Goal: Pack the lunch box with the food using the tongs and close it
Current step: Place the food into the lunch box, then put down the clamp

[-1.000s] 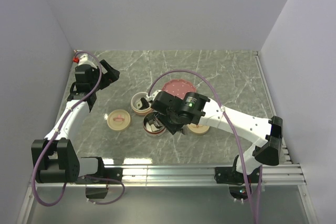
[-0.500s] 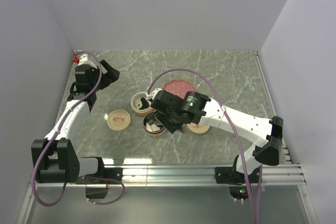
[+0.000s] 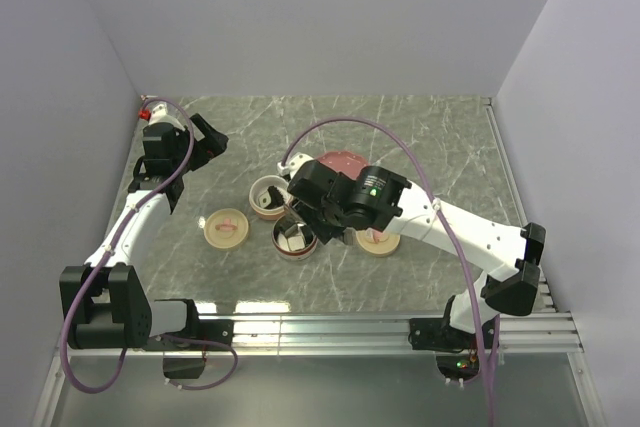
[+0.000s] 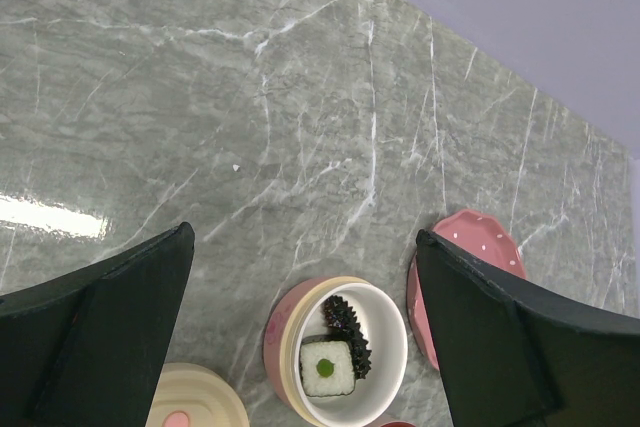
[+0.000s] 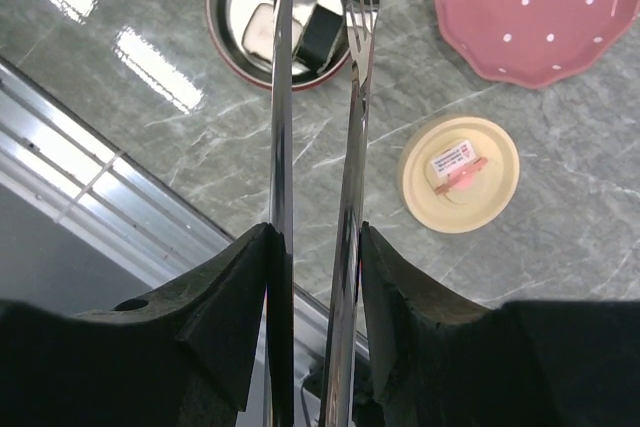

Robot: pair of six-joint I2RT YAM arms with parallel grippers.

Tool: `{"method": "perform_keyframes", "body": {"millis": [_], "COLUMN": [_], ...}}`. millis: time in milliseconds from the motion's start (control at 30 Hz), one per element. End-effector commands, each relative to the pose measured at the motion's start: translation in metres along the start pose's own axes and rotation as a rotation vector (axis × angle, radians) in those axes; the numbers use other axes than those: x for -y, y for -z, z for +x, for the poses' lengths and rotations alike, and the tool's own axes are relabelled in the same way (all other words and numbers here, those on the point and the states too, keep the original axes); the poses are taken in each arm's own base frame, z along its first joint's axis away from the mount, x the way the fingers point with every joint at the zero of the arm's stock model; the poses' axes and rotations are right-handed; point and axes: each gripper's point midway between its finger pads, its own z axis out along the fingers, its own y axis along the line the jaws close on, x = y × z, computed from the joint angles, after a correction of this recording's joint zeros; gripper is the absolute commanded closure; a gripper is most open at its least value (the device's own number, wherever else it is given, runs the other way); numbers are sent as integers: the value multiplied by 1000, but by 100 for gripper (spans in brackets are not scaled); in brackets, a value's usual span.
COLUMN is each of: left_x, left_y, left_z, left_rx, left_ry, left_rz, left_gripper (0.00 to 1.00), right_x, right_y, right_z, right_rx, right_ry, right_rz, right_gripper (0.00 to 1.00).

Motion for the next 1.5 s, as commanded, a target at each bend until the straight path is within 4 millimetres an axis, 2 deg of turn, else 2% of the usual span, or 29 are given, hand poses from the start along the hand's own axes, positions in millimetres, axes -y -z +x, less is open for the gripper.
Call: {"method": "perform_keyframes", "body": {"millis": [0,100,233,267,367,400,433,500,667,700,767,800,933,1133,1333,1467], "left_x": [10,10,10,10,10,10,10,11,10,10,9,9,9,9,9,9], "left_y": [6,5,5,4,4,4,4,4,3,3,3,3,0,-2,-4,-3], "left_z": [-12,-13,-13,-12,-13,-13,-13,-15,-16,-16,-16,-15,-14,-17,-15,-16], "left_rx": [51,53,50,47,50,51,49,50,54,54,53,51,47,49,44,45], "left_ry": [-3,-6,-8,-8,-9,-8,-8,-9,-9,-10,-13,-15,-11,-11,-11,-12], "left_rz": [33,30,32,30,32,31,31,32,23,23,19,19,20,20,19,17], "left_gripper": [1,1,1,0,0,0,1,0,1,0,1,0,0,1,0,1], "right_x": [13,31,64,78,99,114,118,137,179,196,211,226,252,278,289,292], "right_y": [4,-4,-17,-20,-29,-30,-33,-35,-41,-41,-41,-40,-38,-38,-51,-61], "right_z": [-19,-23,-34,-38,-40,-44,-43,-46,-30,-24,-14,-7,20,47,71,80], "right_rx": [72,91,114,131,147,172,172,200,202,198,195,190,167,139,99,89], "right_ry": [-40,-78,-161,-193,-236,-274,-276,-315,-376,-406,-432,-458,-489,-515,-527,-536], "right_rz": [43,86,150,173,206,226,226,251,317,351,376,404,462,515,537,535], "right_gripper": [53,53,53,53,53,53,53,53,53,53,53,53,53,53,53,53]}}
